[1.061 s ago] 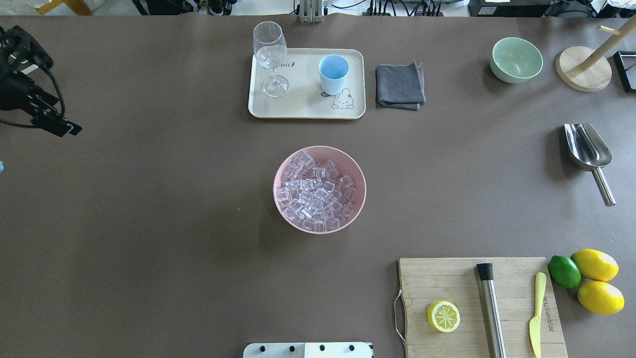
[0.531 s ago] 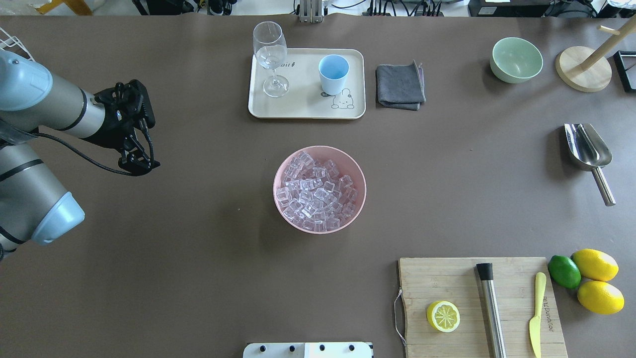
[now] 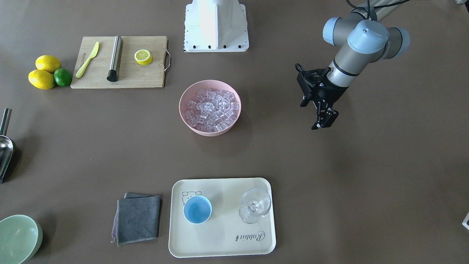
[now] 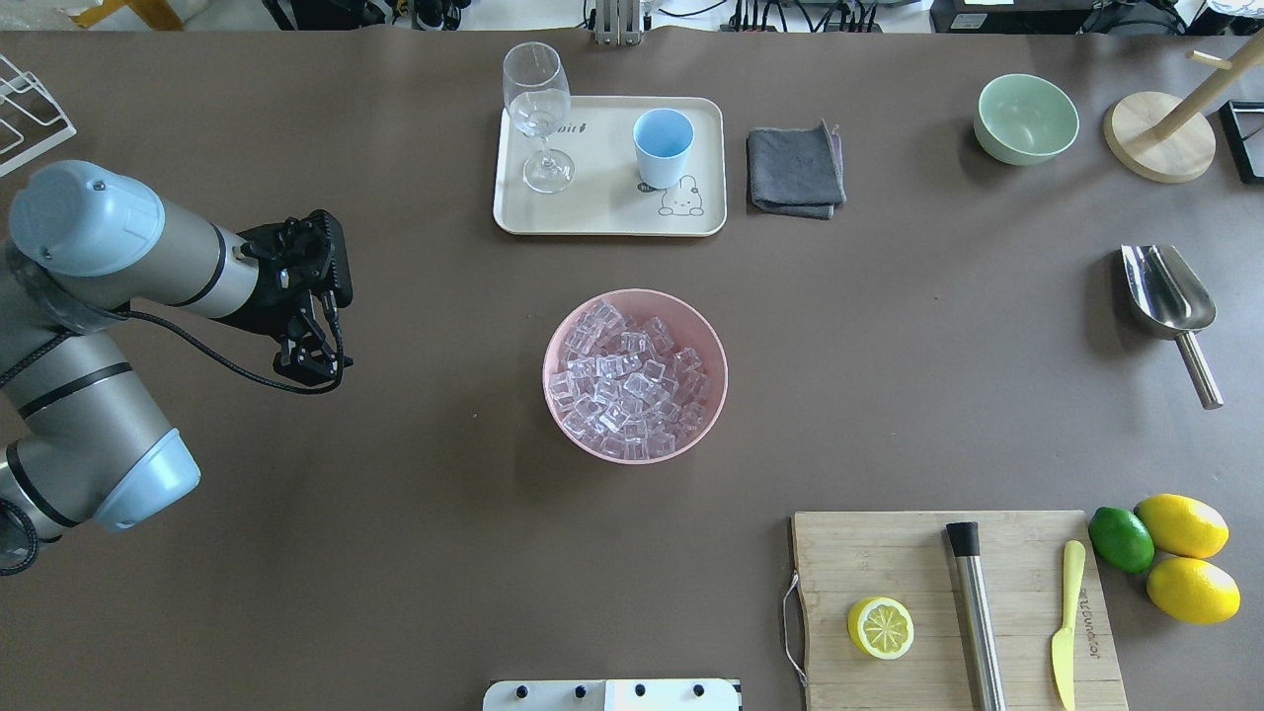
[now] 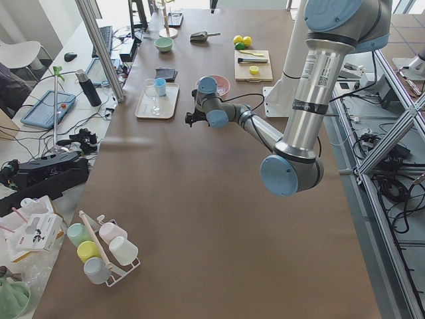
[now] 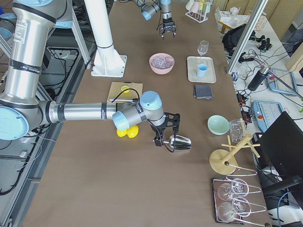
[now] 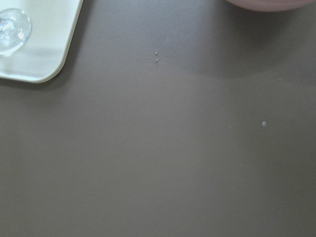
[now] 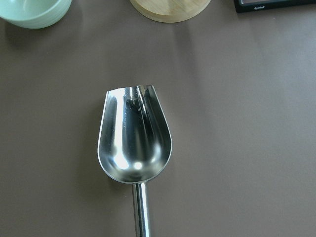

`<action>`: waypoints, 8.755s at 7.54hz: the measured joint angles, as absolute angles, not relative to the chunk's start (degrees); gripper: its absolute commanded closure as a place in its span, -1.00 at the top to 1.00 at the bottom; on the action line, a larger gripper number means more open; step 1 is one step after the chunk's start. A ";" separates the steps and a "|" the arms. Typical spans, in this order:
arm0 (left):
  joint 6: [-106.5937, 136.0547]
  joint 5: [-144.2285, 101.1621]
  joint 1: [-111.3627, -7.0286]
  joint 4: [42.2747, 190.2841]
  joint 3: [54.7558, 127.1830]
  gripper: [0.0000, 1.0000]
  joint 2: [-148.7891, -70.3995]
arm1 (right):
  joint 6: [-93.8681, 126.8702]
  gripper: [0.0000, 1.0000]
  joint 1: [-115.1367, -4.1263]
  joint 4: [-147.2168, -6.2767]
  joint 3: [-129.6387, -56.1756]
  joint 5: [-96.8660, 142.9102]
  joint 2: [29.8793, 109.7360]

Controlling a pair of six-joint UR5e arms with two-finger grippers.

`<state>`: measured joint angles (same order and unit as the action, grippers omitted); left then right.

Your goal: Put ice in cup with scoop

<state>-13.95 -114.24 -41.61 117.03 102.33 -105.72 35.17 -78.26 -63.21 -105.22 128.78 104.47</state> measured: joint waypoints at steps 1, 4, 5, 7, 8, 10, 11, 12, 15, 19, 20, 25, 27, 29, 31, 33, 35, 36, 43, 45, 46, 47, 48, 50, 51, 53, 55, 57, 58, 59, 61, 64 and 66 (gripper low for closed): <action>-14.53 -114.16 -40.51 117.61 102.53 0.99 -106.17 | 40.03 1.00 -75.10 -57.46 -102.90 126.64 104.53; -15.26 -114.08 -36.59 121.89 101.04 0.99 -108.61 | 49.41 0.98 -66.59 -50.69 -100.29 120.52 104.59; -15.64 -114.28 -36.09 122.48 100.64 0.99 -109.30 | 52.22 0.98 -64.28 -46.85 -98.34 118.92 104.58; -21.26 -114.26 -34.77 122.89 99.51 0.99 -111.19 | 55.60 0.85 -61.13 -39.65 -93.77 116.81 104.52; -22.93 -114.25 -34.22 122.89 98.21 0.99 -112.56 | 56.45 0.60 -60.12 -38.36 -92.81 116.27 104.51; -23.96 -115.76 -33.88 122.83 94.95 0.99 -115.42 | 57.07 0.36 -58.90 -37.55 -92.08 115.84 104.50; -24.08 -116.33 -33.86 122.80 93.71 0.99 -116.70 | 57.52 0.27 -58.54 -37.49 -92.03 115.75 104.50; -24.13 -116.94 -33.86 122.77 91.99 0.99 -118.34 | 57.83 0.26 -58.12 -37.49 -91.97 115.42 104.50; -23.88 -121.51 -35.71 122.46 86.08 0.99 -122.03 | 57.93 -0.12 -56.87 -37.52 -91.86 114.67 104.50; -22.41 -122.93 -36.09 122.62 84.56 0.99 -123.09 | 57.52 -1.00 -56.55 -37.44 -92.08 114.75 104.72; -21.94 -122.70 -35.87 122.72 84.42 0.99 -123.46 | 57.24 -1.00 -56.53 -37.41 -92.16 114.87 104.89; -18.51 -122.35 -34.74 124.09 84.14 0.99 -123.71 | 44.94 -1.00 -59.38 -48.60 -102.91 120.65 105.88; -18.46 -122.27 -34.54 124.90 84.01 0.99 -123.56 | 31.35 -1.00 -63.67 -60.38 -109.67 124.59 103.65; -18.46 -121.64 -34.26 126.23 83.89 0.99 -123.29 | 18.95 -1.00 -66.99 -63.47 -111.12 126.85 100.30; -18.41 -121.48 -34.15 126.53 83.83 0.99 -123.24 | 7.33 -1.00 -68.85 -64.20 -112.04 126.80 98.88; -18.07 -121.40 -34.09 126.62 83.54 0.99 -123.39 | -6.02 -1.00 -69.19 -73.00 -117.99 126.15 99.25; -15.90 -121.38 -33.88 126.61 83.44 0.99 -123.58 | -15.33 -1.00 -68.16 -87.66 -122.58 124.83 93.58; -15.42 -121.38 -33.80 126.64 83.42 0.99 -123.63 | -19.36 -1.00 -66.05 -96.07 -125.76 122.77 89.81; -15.12 -120.59 -33.49 126.65 83.40 0.99 -123.98 | -22.48 -1.00 -46.29 -130.28 -128.87 109.82 63.58; -15.12 -120.59 -33.49 126.65 83.41 0.99 -123.97 | -22.34 -1.00 -43.78 -138.09 -126.68 107.47 56.53; -15.16 -120.59 -33.49 126.72 83.46 0.99 -123.88 | -22.33 -1.00 -42.52 -141.32 -124.78 106.29 52.68; -15.23 -120.63 -33.49 126.99 83.53 0.99 -123.68 | -22.33 -1.00 -41.08 -143.56 -122.41 105.05 49.26; -15.31 -120.70 -33.51 127.33 83.65 0.99 -123.34 | -22.37 -1.00 -39.71 -144.98 -120.05 104.28 46.53; -15.37 -120.66 -33.56 127.53 83.76 0.99 -123.13 | -22.41 -1.00 -37.54 -146.16 -114.65 103.69 42.12; -15.29 -120.62 -33.54 127.53 83.73 0.99 -123.25 | -22.41 -1.00 -36.80 -146.96 -111.65 103.29 39.91; -15.15 -120.59 -33.49 127.53 83.68 0.99 -123.37 | -22.41 -1.00 -35.89 -147.85 -107.67 102.77 37.73; -15.12 -120.59 -33.49 127.46 83.67 0.99 -123.40 | -22.41 -1.00 -34.72 -148.67 -106.10 101.78 37.27; -15.12 -120.59 -33.49 127.44 83.67 0.99 -123.47 | -22.41 -1.00 -33.60 -150.18 -105.68 100.90 36.79; -15.12 -120.59 -33.48 127.44 83.67 0.99 -123.53 | -22.37 -1.00 -32.97 -150.62 -105.45 100.50 36.54; -15.15 -120.58 -33.44 127.44 83.67 0.99 -123.59 | -22.34 -1.00 -32.34 -150.80 -104.87 100.18 36.11; -15.12 -120.59 -33.41 127.40 83.74 0.99 -123.75 | -22.33 -1.00 -31.28 -150.77 -102.04 99.26 34.29; -15.04 -120.59 -33.35 127.36 83.76 0.99 -123.90 | -22.32 -1.00 -30.98 -148.71 -97.45 98.09 32.53; -15.03 -120.59 -33.32 127.35 83.81 0.99 -123.92 | -22.19 -1.00 -30.93 -144.50 -94.41 97.64 32.13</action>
